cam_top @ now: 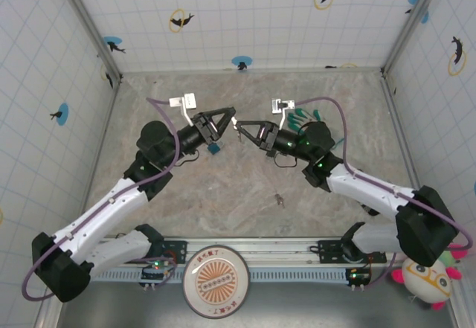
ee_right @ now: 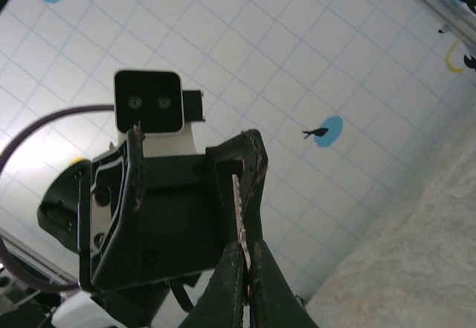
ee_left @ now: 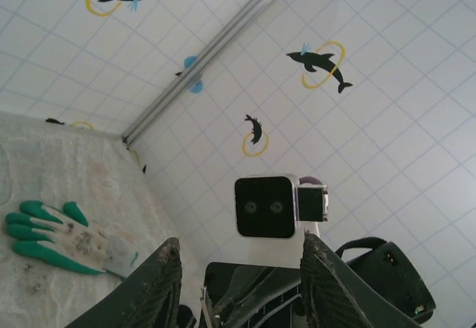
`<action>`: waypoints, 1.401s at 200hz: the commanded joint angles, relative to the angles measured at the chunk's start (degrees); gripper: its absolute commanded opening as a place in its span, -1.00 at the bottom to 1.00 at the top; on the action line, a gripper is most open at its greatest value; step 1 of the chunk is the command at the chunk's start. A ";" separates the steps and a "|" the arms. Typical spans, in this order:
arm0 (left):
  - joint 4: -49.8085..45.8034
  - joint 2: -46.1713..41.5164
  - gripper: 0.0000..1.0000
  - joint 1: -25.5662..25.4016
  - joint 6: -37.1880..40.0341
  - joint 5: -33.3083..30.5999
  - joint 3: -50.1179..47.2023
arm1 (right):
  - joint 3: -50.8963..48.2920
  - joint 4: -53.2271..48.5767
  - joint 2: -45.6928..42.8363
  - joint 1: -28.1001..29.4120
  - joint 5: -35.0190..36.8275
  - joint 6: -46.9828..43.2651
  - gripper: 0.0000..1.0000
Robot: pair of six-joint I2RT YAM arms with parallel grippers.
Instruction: Unlock with the key
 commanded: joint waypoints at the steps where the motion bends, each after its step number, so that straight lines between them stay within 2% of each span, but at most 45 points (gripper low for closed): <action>1: -4.90 0.56 -0.09 0.88 0.37 8.72 3.94 | 3.49 -7.84 -2.79 -0.56 -4.31 -5.73 -1.00; 33: -9.44 1.64 -0.15 0.96 1.84 13.18 6.29 | 4.89 -13.48 -4.79 -1.25 -7.17 -9.05 -1.00; 54: -10.86 1.69 -0.33 0.98 2.28 13.59 6.29 | 5.00 -14.69 -5.90 -1.76 -7.55 -9.90 -1.00; 70: -10.95 1.35 -0.39 0.95 2.28 13.74 5.91 | 5.03 -15.89 -6.47 -2.39 -7.76 -10.48 -1.00; 92: -11.67 1.06 -0.38 0.99 2.37 13.77 5.77 | 5.10 -16.51 -7.08 -2.97 -8.66 -10.82 -1.00; 103: -12.31 1.00 -0.27 0.94 2.58 13.69 5.65 | 5.19 -16.90 -7.46 -2.97 -8.98 -11.20 -1.00; 117: -12.45 1.00 -0.27 0.92 2.64 13.77 5.41 | 5.59 -17.97 -7.69 -3.03 -9.47 -11.83 -1.00; 159: -12.23 0.99 -0.72 1.00 2.63 14.33 4.89 | 5.64 -18.23 -8.36 -3.19 -10.43 -11.98 -1.00; 185: -12.52 0.96 -0.77 0.92 2.81 14.52 4.64 | 5.62 -18.23 -8.68 -3.32 -10.90 -11.94 -1.00; 196: -12.26 0.95 -1.00 0.92 2.73 14.88 4.58 | 5.72 -18.57 -8.83 -3.64 -11.11 -12.09 -1.00; 241: -11.63 0.61 -1.00 0.97 1.80 13.57 4.13 | 5.46 -18.42 -8.84 -4.91 -11.43 -11.35 -1.00; 266: -11.40 -0.29 -1.00 1.00 0.15 8.06 3.09 | 4.83 -17.32 -9.07 -5.08 -8.94 -9.67 -0.42; 280: -9.57 -0.77 -1.00 1.00 -0.96 6.79 2.11 | 2.91 -12.41 -9.49 -4.68 -5.76 -6.22 -0.29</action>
